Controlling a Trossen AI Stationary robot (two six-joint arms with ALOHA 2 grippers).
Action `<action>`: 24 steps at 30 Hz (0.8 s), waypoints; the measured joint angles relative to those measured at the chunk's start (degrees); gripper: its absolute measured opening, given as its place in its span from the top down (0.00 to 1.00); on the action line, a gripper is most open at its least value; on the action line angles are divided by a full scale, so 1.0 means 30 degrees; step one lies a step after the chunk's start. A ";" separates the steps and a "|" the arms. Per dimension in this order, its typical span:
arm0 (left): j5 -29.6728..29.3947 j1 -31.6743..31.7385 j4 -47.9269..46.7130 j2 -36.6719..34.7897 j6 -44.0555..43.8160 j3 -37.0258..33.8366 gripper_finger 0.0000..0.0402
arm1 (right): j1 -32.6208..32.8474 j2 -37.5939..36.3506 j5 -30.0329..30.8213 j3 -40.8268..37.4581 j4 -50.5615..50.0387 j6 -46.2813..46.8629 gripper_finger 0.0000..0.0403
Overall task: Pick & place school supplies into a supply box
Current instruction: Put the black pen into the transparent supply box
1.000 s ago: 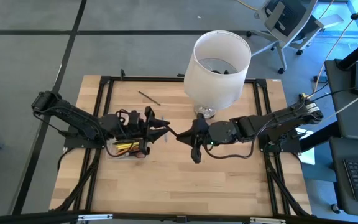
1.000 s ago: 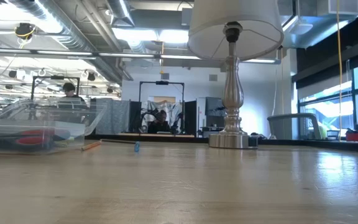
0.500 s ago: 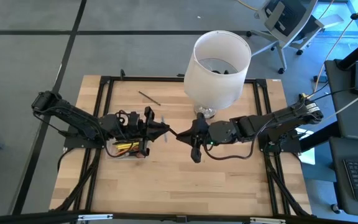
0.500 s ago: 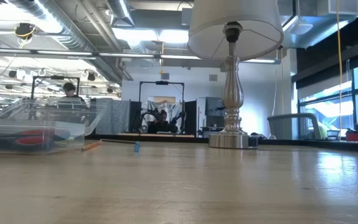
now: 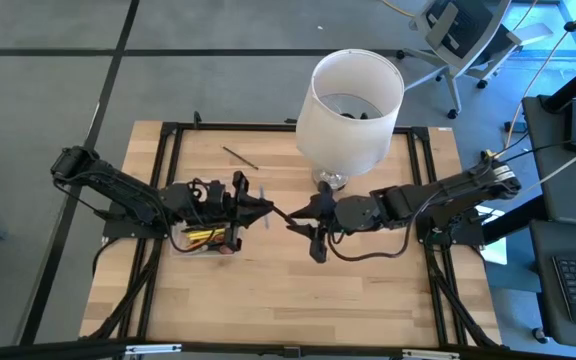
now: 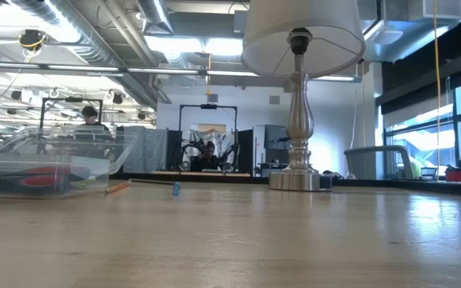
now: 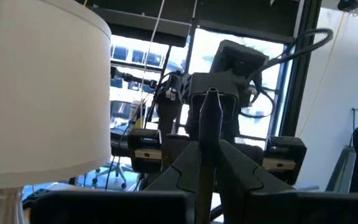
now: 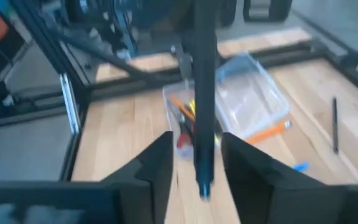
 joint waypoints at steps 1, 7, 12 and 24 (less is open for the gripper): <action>0.0008 0.0000 -0.0180 0.0000 0.0001 0.0000 0.95 | -0.0004 -0.0067 -0.0242 0.0007 -0.0397 0.0104 0.62; -0.0317 -0.0007 -0.1914 -0.0051 -0.0523 0.0000 0.95 | -0.0004 -0.0418 -0.0648 0.0000 -0.3437 0.1660 0.56; -0.0774 -0.0007 -0.2958 -0.0058 -0.0792 0.0000 0.95 | -0.0004 -0.0463 -0.0790 0.0000 -0.5734 0.2898 0.56; -0.0350 -0.0015 -1.1375 -0.1087 -0.5161 0.0000 0.95 | -0.0004 -0.0464 -0.1243 -0.0007 -1.0096 0.5594 0.56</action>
